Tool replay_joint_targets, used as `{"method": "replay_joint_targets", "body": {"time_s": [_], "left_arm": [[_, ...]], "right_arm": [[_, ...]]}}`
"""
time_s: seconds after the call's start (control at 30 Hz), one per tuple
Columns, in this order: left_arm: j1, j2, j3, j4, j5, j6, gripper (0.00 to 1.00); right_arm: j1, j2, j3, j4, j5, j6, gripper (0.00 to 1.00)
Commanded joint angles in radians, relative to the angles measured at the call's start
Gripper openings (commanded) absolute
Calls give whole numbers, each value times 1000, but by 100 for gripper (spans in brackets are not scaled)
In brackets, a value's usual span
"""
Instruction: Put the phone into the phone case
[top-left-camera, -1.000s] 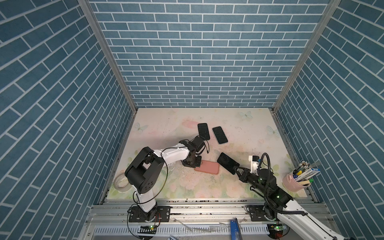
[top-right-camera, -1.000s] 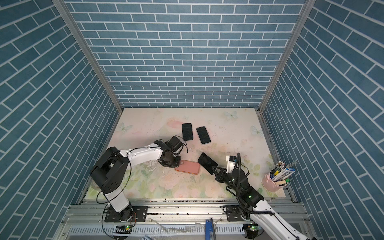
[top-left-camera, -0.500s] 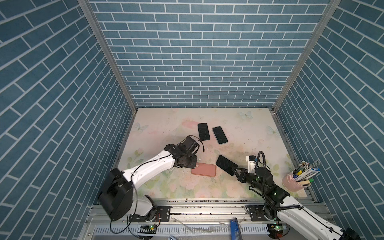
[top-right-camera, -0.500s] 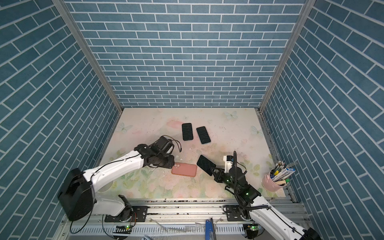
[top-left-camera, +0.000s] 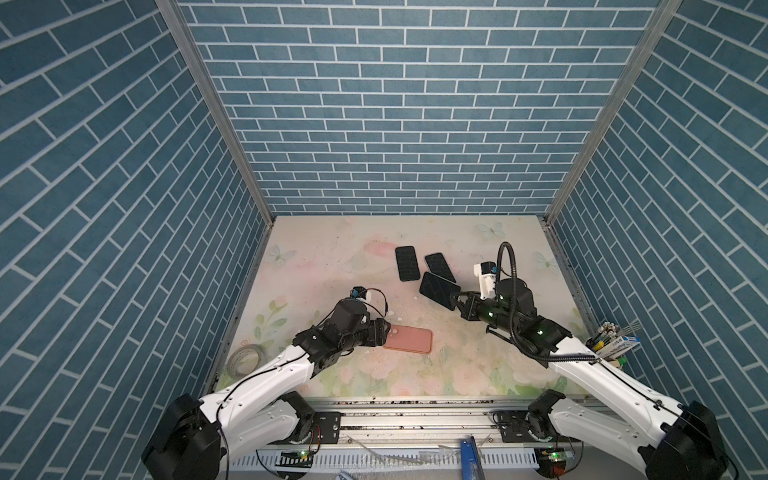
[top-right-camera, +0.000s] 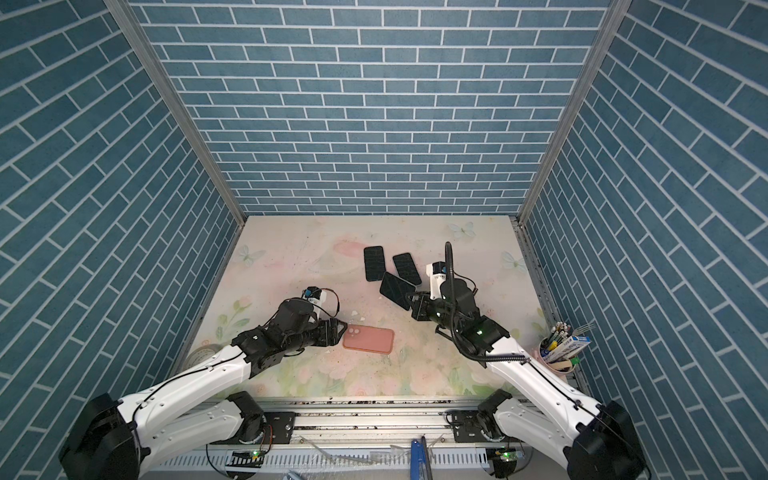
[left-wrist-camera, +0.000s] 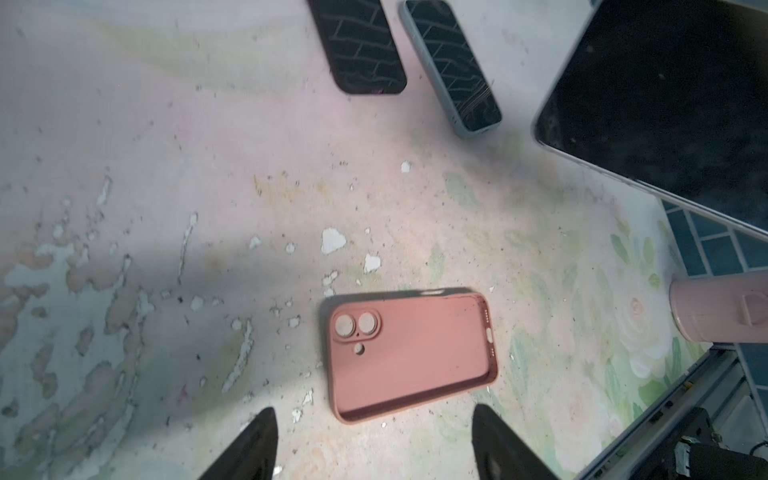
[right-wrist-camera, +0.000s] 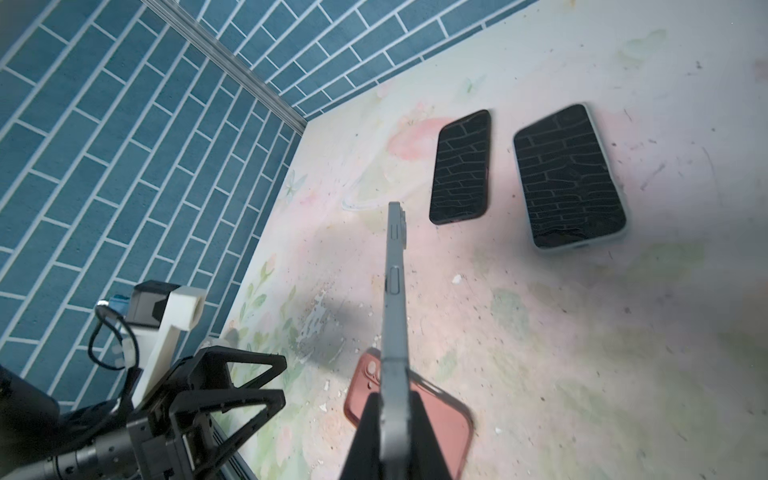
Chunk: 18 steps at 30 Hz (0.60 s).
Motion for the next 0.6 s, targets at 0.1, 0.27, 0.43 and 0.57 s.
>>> {"method": "replay_joint_targets", "body": {"time_s": [0.1, 0.27, 0.43, 0.57], "left_arm": [[57, 24, -10, 27, 26, 12, 99], [147, -9, -52, 18, 114, 11, 99], [210, -35, -62, -18, 181, 27, 99], [209, 11, -57, -4, 172, 20, 100]], "right_arm": [[-4, 90, 110, 30, -32, -23, 0], [-3, 96, 120, -23, 23, -7, 0], [-4, 78, 98, -21, 52, 14, 0], [-4, 66, 121, -66, 32, 14, 0]]}}
